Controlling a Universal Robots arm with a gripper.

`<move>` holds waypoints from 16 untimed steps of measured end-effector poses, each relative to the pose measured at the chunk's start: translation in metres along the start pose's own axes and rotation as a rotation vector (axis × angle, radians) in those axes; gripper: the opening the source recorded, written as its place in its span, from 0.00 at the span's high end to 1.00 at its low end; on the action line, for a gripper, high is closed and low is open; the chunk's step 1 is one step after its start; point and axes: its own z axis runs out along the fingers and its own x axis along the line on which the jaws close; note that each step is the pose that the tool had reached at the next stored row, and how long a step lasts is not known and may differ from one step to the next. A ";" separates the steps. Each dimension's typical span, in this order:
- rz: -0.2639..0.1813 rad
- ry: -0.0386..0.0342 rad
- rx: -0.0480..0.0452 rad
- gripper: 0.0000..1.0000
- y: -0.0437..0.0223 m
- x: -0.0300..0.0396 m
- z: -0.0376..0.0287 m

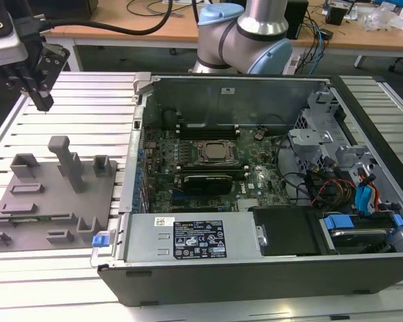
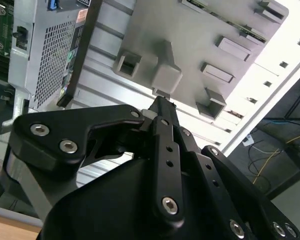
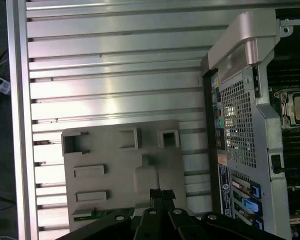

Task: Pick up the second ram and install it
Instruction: 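Reach for the second ram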

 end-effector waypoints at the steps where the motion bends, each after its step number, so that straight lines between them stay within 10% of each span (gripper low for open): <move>1: 0.000 0.0001 0.0000 0.89 -0.0004 0.0049 -0.0002; 16: 0.000 0.0000 -0.0001 0.89 -0.0047 0.0629 -0.0014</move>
